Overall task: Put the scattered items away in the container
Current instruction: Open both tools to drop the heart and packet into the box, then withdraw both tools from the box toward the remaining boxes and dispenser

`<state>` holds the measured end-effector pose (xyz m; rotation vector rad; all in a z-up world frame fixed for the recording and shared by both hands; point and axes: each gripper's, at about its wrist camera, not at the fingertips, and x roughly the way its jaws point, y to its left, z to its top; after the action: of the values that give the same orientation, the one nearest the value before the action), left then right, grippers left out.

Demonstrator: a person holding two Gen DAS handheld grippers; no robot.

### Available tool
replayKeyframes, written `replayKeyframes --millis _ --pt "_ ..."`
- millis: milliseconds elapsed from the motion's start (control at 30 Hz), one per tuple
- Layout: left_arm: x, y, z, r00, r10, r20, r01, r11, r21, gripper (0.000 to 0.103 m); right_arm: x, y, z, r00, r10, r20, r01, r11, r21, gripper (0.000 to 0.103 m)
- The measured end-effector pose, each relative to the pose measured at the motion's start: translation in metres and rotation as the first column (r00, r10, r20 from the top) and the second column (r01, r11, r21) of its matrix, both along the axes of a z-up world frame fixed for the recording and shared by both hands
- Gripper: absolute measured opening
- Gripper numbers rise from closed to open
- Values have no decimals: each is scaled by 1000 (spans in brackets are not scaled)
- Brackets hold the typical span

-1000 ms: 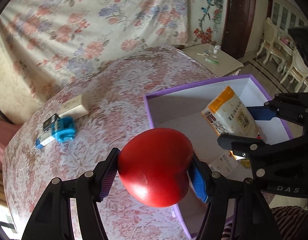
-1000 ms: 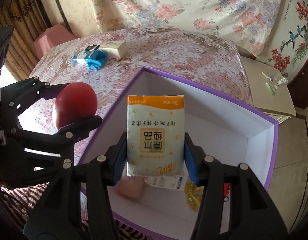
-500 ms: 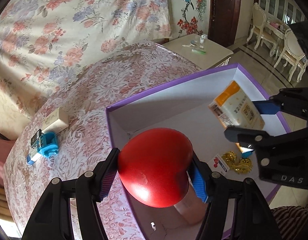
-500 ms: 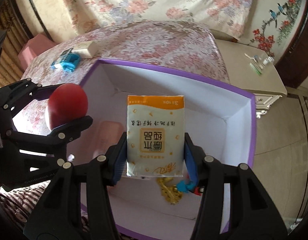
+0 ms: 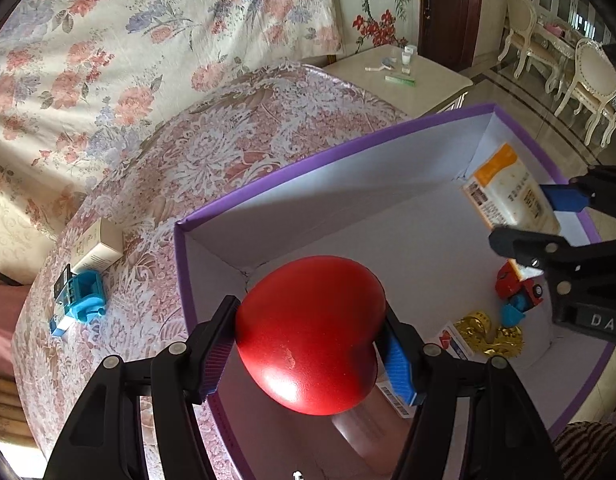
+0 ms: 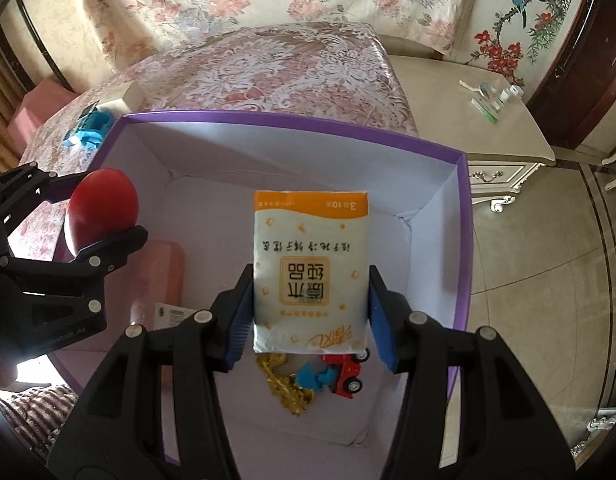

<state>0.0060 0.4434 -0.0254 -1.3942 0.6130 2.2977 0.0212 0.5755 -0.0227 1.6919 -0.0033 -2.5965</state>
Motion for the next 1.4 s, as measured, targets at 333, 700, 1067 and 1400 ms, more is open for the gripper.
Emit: replayKeyframes --millis 333,700,1067,1400 --pt "-17 11 -11 999 24 32 -24 1000 -9 66 -9 20 -10 999 -26 20 26 1000 11 55" --pt "-27 16 -13 998 53 41 -53 999 2 67 -16 20 -7 1000 -14 9 14 1000 10 55" --pt "-28 5 -3 996 68 51 -73 992 103 87 -17 17 -3 999 -33 22 34 999 -42 59" --pt "-12 -6 9 998 63 27 -66 988 138 91 -4 20 12 998 -69 -9 69 996 -54 60"
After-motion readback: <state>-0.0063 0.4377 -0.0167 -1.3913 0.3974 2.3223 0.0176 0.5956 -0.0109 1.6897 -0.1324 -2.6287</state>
